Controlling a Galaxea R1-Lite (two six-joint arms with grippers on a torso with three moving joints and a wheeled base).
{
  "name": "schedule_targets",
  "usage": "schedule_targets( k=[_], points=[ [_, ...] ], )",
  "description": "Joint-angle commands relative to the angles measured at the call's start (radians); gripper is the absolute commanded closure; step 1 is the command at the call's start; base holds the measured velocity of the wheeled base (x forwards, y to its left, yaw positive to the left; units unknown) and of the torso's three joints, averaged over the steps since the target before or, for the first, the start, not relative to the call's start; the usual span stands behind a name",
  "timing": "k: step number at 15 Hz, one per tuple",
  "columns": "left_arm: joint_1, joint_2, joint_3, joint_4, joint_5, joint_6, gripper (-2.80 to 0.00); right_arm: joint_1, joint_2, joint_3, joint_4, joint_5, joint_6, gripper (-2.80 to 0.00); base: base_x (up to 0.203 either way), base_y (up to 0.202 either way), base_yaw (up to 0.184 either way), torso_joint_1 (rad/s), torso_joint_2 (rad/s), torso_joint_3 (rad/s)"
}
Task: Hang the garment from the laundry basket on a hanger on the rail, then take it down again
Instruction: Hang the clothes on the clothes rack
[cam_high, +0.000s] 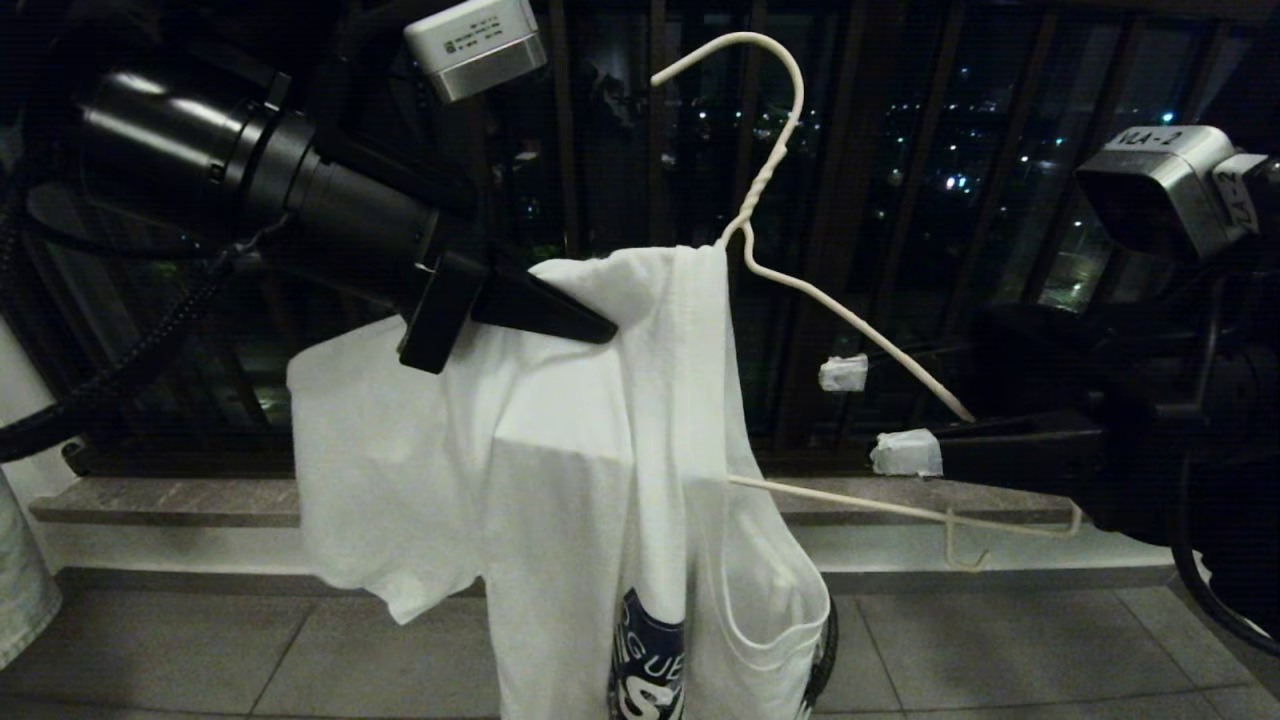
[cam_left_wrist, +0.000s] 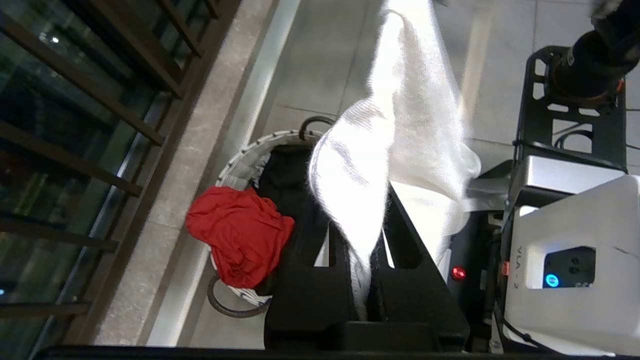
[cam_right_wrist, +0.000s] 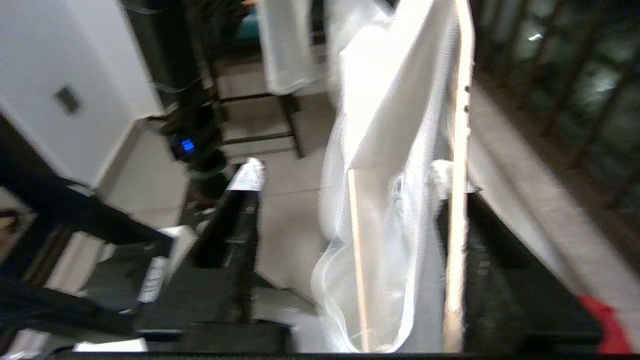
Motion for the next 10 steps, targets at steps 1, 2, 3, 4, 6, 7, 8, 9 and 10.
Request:
schedule_targets(
  k=[1,2,3,4,6,7,8,9,10],
  points=[
    [0.002,-0.010,0.000,0.003,-0.004,0.003,0.00,-0.041,0.009,-0.006,-0.009,0.005,0.001,-2.80,0.000,0.000,0.000,0.000,0.00,0.000],
    [0.002,-0.010,-0.001,0.003,-0.003,0.002,0.00,-0.066,0.008,-0.015,-0.009,0.006,0.003,-2.80,0.000,0.000,0.000,0.000,0.00,0.000],
    [0.002,-0.012,-0.001,0.003,-0.003,0.002,0.00,-0.088,0.005,-0.025,-0.008,0.005,0.009,-2.80,0.000,0.000,0.000,0.000,0.00,0.000],
    [0.002,-0.012,-0.001,0.003,-0.003,0.003,0.00,-0.109,0.004,-0.029,-0.008,0.005,0.014,-2.80,0.000,0.000,0.000,0.000,0.00,0.000],
    [0.002,-0.019,-0.001,0.001,-0.003,0.000,0.00,-0.142,0.003,-0.040,-0.009,0.005,0.015,-2.80,0.000,0.000,0.000,0.000,0.00,0.000],
    [0.002,-0.023,-0.001,0.000,-0.001,-0.001,0.00,-0.156,0.003,-0.045,-0.010,0.005,0.018,-2.80,0.000,0.000,0.000,0.000,0.00,0.000],
    [0.003,-0.027,-0.001,0.000,-0.001,-0.001,0.00,-0.174,0.003,-0.055,-0.010,0.005,0.024,-2.80,0.000,0.000,0.000,0.000,0.00,0.000],
    [0.005,-0.030,-0.001,0.000,-0.001,-0.001,0.00,-0.193,0.002,-0.060,-0.010,0.005,0.033,-2.80,0.000,0.000,0.000,0.000,0.00,0.000],
    [0.006,-0.031,-0.001,0.000,-0.001,-0.003,0.00,-0.209,0.003,-0.078,-0.007,0.000,0.050,-2.80,0.000,0.000,0.000,0.000,0.00,0.000]
  ],
)
